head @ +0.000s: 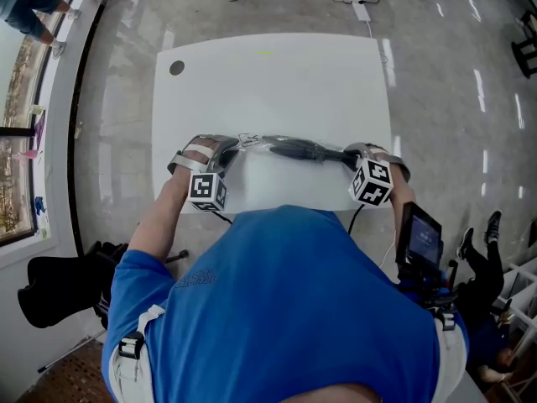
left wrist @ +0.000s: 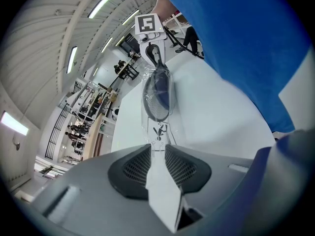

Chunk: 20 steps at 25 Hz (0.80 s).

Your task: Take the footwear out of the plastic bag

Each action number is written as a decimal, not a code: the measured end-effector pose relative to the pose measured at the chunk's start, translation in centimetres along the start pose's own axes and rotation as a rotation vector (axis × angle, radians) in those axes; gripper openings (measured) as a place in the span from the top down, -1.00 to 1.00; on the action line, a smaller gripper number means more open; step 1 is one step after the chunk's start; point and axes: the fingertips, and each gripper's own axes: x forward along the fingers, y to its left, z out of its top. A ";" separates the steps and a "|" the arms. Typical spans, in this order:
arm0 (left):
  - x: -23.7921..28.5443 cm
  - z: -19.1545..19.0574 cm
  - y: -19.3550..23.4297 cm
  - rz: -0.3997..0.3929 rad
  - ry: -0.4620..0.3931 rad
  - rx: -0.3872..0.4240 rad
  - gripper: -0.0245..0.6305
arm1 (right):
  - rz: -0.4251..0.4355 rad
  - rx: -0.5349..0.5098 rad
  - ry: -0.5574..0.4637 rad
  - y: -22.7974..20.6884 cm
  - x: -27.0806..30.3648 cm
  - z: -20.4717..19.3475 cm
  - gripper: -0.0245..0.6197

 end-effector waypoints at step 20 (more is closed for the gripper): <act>0.5 0.3 0.6 0.000 0.001 0.003 0.63 | -0.002 -0.034 0.046 0.0 2.0 -0.1 0.64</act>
